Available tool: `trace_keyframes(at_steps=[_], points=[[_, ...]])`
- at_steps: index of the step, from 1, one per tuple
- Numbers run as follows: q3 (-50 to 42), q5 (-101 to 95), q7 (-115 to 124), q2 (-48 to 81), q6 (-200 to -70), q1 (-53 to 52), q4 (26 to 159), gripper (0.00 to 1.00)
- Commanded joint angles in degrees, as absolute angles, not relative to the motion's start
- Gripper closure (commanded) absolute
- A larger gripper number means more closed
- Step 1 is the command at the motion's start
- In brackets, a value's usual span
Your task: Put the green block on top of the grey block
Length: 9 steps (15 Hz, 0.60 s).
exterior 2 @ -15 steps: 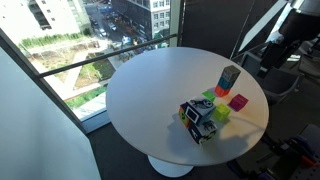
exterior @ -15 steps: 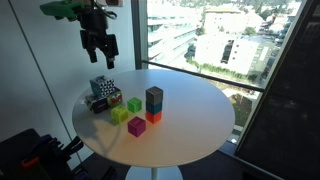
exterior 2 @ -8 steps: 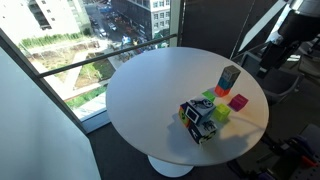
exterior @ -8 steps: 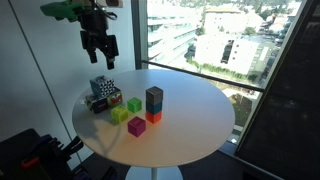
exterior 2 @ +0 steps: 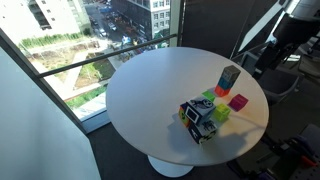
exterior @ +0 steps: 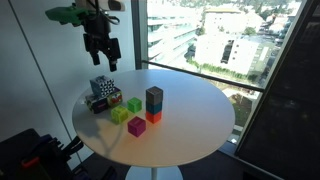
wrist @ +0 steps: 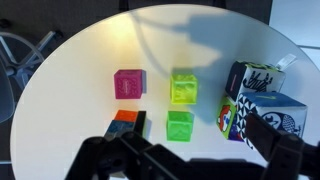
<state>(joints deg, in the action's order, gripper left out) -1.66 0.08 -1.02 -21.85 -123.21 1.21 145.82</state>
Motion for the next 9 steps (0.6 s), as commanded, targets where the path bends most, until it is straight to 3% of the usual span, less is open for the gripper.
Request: trace_keyframes(at_steps=[1, 9], points=[[-1.27, 0.13, 1.0, -18.87, -127.31, 1.5, 145.44, 0.0], [-0.26, -0.79, 1.57, -11.34, -132.43, 1.09, 143.71, 0.0]])
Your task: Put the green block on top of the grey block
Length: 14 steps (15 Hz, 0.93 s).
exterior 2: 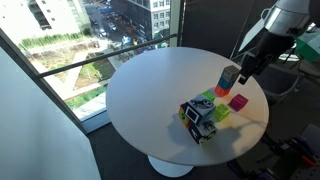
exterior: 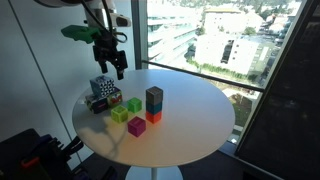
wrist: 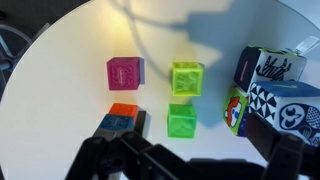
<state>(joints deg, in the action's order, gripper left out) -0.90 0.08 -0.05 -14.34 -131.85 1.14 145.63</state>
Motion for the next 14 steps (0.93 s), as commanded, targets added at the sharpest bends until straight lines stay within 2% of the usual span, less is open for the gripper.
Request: trace_keyframes(at_steps=[1, 14], points=[[-0.1, -1.04, 1.76, -10.28, -132.32, 1.11, 143.17, 0.0], [0.17, -4.54, 5.6, 4.73, -134.78, 0.13, 134.41, 0.0]])
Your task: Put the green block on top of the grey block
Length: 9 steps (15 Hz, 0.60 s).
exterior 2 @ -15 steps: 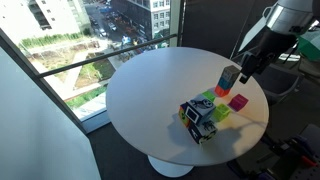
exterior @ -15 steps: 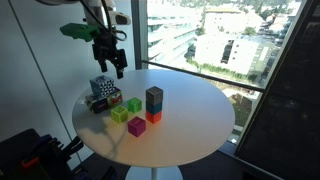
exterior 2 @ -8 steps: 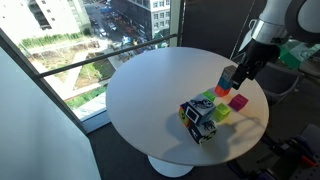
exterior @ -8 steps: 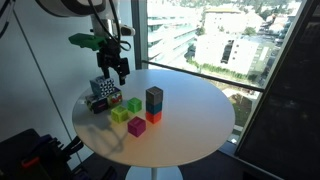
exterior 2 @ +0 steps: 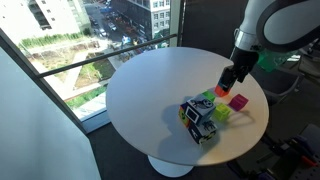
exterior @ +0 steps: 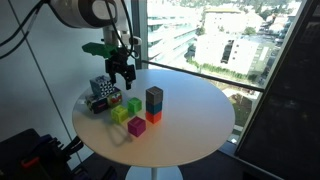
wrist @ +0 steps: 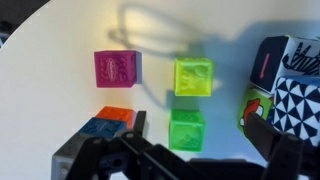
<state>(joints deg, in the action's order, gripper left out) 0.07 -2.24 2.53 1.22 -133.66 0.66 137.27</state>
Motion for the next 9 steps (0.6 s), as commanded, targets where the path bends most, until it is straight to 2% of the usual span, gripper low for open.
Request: trace_keyframes(at_steps=[1, 9], points=[[0.14, -4.94, 6.06, 5.77, -135.19, -0.04, 133.84, 0.0], [-0.5, -5.41, 6.91, 12.83, -138.04, -0.95, 130.09, 0.0]])
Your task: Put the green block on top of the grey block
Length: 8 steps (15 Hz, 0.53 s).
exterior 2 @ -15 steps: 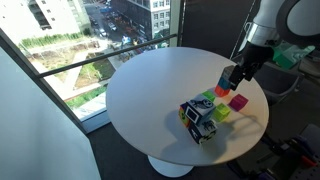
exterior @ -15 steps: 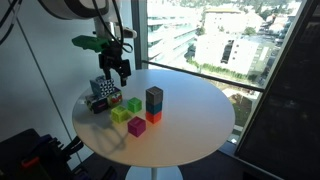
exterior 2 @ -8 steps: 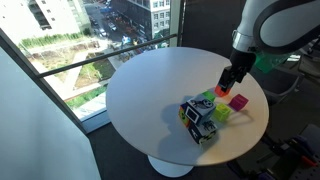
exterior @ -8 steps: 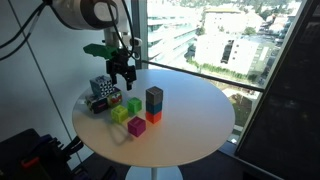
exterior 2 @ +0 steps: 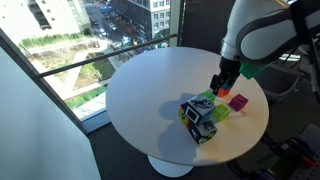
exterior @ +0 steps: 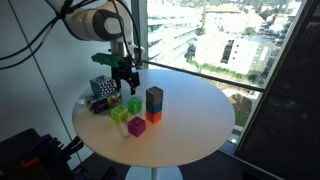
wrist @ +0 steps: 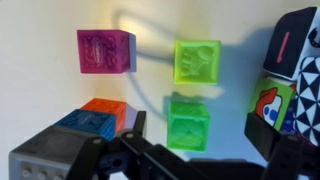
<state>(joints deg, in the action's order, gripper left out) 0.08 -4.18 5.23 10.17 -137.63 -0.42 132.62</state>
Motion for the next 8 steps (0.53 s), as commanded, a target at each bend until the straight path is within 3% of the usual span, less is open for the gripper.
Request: trace_keyframes(at_steps=[1, 8], points=[[-0.58, -5.35, 6.89, 13.59, -138.23, -0.97, 129.63, 0.0], [-1.31, -5.11, 7.81, 17.83, -139.42, -1.31, 126.89, 0.0]])
